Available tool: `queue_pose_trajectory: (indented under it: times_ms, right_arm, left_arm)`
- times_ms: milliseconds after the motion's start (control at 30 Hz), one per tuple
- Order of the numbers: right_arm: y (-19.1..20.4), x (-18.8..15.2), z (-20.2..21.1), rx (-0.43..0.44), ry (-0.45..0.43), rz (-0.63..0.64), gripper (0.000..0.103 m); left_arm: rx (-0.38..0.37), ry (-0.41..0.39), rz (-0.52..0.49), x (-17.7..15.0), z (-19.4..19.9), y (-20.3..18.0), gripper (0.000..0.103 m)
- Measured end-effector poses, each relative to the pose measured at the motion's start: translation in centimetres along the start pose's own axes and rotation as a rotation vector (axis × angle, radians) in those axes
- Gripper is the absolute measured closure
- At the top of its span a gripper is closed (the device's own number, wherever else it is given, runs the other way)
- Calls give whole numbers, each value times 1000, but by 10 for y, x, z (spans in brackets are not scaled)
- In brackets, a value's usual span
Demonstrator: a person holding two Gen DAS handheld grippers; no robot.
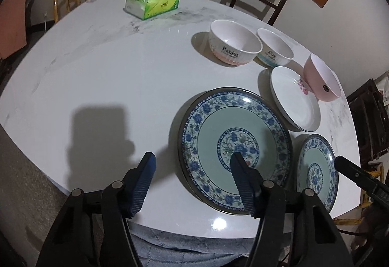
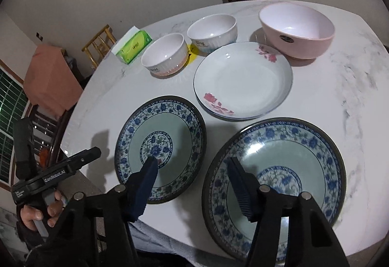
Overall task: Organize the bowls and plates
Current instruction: 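Lower the left gripper to the rim of the first blue-and-white plate and grasp it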
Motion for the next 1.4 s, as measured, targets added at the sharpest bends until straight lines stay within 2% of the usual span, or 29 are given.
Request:
queue_pose_trajectory:
  times_ms: [167, 233, 367, 667, 733, 1300, 1400]
  right_arm:
    - [-1, 16, -23, 18, 58, -5, 47]
    - [-1, 22, -32, 22, 81, 1, 58]
    - [-5, 32, -51, 33, 119, -11, 62]
    - [-8, 43, -76, 13, 157, 0, 65]
    - [-8, 43, -80, 20, 163, 4, 71]
    - [-3, 50, -99, 11, 187, 29, 73]
    - [-3, 48, -103, 10, 191, 36, 80]
  left_arm:
    - [-50, 28, 39, 7, -12, 12, 52]
    - [-65, 42, 52, 10, -18, 17, 53]
    - [-102, 66, 83, 12, -27, 26, 58]
    - [-111, 92, 91, 15, -42, 33, 63]
    - [-110, 98, 90, 15, -45, 34, 65]
    - [-114, 136, 85, 16, -64, 38, 78]
    - [-124, 135, 78, 16, -65, 37, 79]
Point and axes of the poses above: each gripper's, at about its wrist camera, not at the fingertips, and z roughly against the way its jaws point, y to its left, x to its top, the point moved 2 cm from there along -z, roughly the way its jaws point, and after that the axes turned 6 degrees about y, right-handed, at the moved point
